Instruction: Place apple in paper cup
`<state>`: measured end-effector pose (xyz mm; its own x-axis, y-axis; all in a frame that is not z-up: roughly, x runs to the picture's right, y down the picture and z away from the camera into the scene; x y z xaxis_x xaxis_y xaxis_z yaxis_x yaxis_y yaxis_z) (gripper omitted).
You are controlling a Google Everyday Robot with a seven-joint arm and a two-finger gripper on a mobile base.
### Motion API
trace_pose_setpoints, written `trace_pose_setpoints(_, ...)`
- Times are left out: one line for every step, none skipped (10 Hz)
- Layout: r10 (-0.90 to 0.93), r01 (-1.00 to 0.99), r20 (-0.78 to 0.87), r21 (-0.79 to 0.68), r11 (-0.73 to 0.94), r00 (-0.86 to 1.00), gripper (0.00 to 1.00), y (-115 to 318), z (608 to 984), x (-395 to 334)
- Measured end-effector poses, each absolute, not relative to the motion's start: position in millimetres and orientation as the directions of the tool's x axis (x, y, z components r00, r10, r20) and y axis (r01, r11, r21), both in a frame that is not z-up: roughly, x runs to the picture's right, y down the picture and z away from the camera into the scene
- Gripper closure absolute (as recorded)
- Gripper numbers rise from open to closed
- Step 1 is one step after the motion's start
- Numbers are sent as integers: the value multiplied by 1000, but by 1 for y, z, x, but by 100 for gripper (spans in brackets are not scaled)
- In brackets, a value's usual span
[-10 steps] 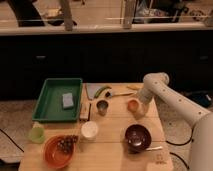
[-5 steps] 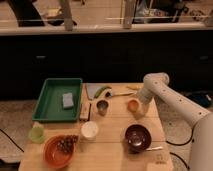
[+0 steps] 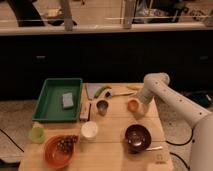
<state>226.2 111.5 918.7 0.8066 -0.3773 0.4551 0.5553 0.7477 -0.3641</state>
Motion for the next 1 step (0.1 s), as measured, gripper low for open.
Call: trace_pose_setpoints(-379,557,456,-363,747,805,20,111,919,226)
